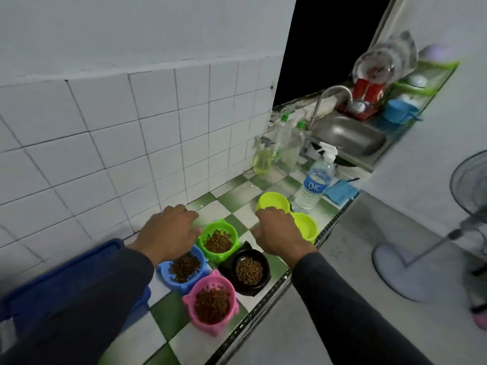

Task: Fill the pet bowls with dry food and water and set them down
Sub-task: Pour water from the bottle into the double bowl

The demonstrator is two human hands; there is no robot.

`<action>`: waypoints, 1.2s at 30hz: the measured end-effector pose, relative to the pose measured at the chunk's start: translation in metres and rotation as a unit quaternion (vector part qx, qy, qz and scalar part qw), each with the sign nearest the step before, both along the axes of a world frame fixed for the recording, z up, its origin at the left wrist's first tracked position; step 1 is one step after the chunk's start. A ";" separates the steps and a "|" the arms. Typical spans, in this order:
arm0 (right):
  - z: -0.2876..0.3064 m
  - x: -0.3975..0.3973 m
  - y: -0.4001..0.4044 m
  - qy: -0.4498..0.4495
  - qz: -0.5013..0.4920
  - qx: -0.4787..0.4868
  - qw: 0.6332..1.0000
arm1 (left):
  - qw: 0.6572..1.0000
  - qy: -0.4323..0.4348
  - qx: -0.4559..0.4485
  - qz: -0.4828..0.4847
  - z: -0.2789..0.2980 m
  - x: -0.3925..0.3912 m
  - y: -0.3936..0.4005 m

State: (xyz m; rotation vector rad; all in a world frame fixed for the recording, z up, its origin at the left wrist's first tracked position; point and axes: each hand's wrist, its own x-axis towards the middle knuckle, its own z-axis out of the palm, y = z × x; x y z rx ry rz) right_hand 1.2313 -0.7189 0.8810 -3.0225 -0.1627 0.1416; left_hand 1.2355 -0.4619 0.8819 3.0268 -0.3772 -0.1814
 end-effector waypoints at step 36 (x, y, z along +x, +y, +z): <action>0.008 0.179 -0.300 -0.075 -0.064 0.106 0.989 | 0.994 0.040 -0.071 -0.079 -0.075 0.208 -0.330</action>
